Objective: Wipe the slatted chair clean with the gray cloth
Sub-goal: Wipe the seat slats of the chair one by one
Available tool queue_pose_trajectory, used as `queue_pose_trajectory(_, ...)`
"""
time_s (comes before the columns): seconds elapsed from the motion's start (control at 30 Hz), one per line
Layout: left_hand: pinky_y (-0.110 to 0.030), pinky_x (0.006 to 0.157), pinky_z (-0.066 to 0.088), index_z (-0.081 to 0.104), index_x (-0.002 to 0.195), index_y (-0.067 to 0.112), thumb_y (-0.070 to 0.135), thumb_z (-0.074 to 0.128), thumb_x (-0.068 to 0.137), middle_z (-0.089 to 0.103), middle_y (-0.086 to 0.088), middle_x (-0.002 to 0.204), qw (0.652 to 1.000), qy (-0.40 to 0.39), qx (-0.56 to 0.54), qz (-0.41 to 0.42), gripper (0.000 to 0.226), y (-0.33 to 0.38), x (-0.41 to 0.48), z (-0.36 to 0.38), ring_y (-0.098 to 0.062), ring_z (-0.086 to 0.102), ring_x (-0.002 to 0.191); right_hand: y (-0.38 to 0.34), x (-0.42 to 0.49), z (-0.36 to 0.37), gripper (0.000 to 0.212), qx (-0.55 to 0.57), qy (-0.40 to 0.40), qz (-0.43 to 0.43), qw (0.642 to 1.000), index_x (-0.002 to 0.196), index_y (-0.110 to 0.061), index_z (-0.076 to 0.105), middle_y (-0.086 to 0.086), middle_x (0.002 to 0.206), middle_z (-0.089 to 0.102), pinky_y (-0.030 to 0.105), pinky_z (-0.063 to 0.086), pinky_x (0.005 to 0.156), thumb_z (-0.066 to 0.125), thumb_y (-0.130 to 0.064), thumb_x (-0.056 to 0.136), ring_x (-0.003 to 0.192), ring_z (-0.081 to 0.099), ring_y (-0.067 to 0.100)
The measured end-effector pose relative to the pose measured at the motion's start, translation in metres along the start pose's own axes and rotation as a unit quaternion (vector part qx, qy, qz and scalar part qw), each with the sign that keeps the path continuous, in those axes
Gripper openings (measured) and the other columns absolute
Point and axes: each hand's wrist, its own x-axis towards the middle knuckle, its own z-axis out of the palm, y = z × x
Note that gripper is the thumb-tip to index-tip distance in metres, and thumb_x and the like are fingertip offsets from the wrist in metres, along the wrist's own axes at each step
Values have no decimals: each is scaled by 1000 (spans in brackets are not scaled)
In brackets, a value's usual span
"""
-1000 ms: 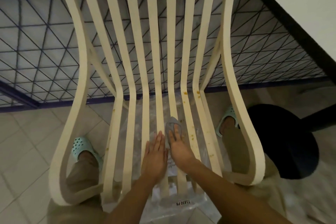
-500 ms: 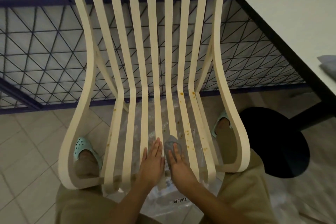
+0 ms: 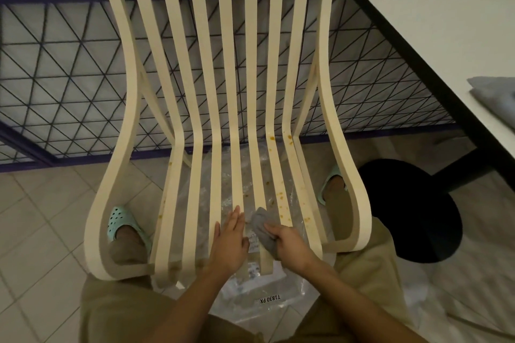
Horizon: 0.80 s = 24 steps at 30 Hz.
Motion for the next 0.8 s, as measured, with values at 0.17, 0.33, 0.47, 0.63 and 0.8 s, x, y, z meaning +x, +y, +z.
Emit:
queue_pose_trajectory(0.17,-42,120,2,8,155,21,23,43,98,-6,6,162,999,5,6,45,66,13,-4,5,-12,-8,149,3,-26,-37,51,-185,63,-68,978,143,-11,46,5,152,41,23,19,119,37,8,97,144,32,21)
queue_pose_trajectory(0.33,-43,119,-4,8,155,23,22,36,99,-6,10,161,996,-13,20,85,62,26,-1,12,-8,-7,148,23,-41,-36,61,-197,41,14,979,151,-16,33,2,160,20,5,1,111,45,7,95,147,23,17)
queue_pose_trajectory(0.47,-42,118,-7,6,155,23,27,31,101,-9,11,161,994,-24,32,104,60,29,1,14,-8,-9,148,31,-48,-10,68,-256,-31,79,963,156,-16,15,10,164,0,27,40,105,45,-1,97,132,46,27)
queue_pose_trajectory(0.63,-39,115,-12,4,155,23,38,14,99,-13,9,161,992,-18,60,114,59,24,6,18,-8,-15,146,12,-43,-1,86,-314,-51,107,942,153,-3,-11,25,159,-18,30,44,95,52,-3,95,138,36,35)
queue_pose_trajectory(0.8,-38,115,-14,2,155,22,52,-8,85,-16,7,160,989,-6,78,128,77,19,19,20,-11,-17,146,7,-26,2,81,-336,-42,102,935,151,3,-11,29,151,-28,39,23,117,48,-5,96,148,-1,43)
